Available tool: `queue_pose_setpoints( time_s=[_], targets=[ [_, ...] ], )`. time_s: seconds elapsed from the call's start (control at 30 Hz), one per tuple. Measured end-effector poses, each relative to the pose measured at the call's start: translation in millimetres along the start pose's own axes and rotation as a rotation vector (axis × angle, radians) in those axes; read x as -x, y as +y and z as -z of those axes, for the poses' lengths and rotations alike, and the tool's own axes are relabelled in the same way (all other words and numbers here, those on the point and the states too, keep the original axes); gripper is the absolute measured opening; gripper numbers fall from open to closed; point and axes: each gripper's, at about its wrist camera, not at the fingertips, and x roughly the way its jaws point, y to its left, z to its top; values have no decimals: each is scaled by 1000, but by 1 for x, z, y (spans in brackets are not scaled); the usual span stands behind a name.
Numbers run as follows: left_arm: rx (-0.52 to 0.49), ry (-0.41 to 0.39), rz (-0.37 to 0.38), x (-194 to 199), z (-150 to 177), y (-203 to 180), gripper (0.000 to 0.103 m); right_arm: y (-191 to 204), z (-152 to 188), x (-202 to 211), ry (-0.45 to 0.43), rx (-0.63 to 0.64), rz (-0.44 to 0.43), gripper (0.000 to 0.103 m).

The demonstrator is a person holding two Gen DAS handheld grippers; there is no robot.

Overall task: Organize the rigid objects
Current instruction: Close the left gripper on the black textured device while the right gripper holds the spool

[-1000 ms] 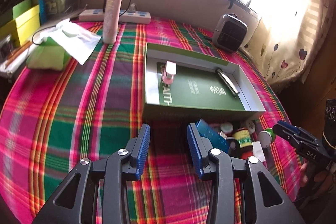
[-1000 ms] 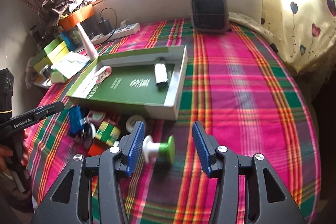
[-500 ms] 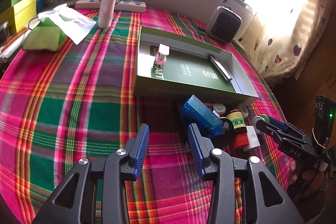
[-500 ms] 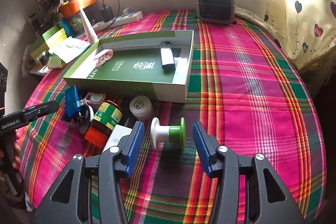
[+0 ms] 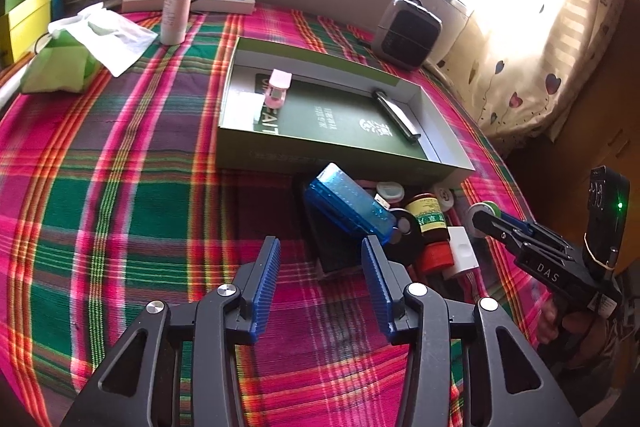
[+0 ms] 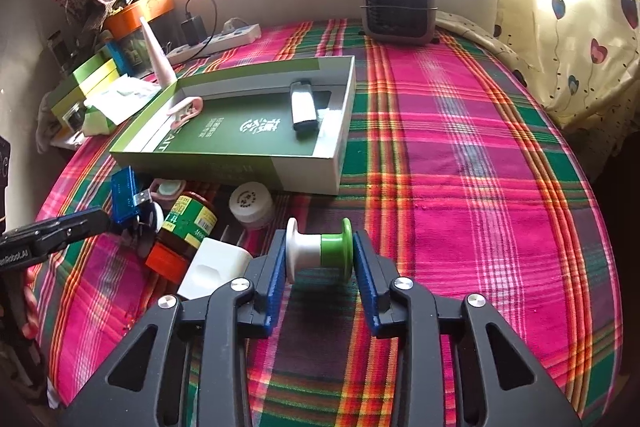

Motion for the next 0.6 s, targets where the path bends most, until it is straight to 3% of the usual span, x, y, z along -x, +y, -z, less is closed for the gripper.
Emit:
queue_pose_setpoints(
  time_s=[0.6],
  targets=[
    [-73,32,-139,-16,0,-22,43,-10,3,3,-15,-38,-48,33]
  ],
)
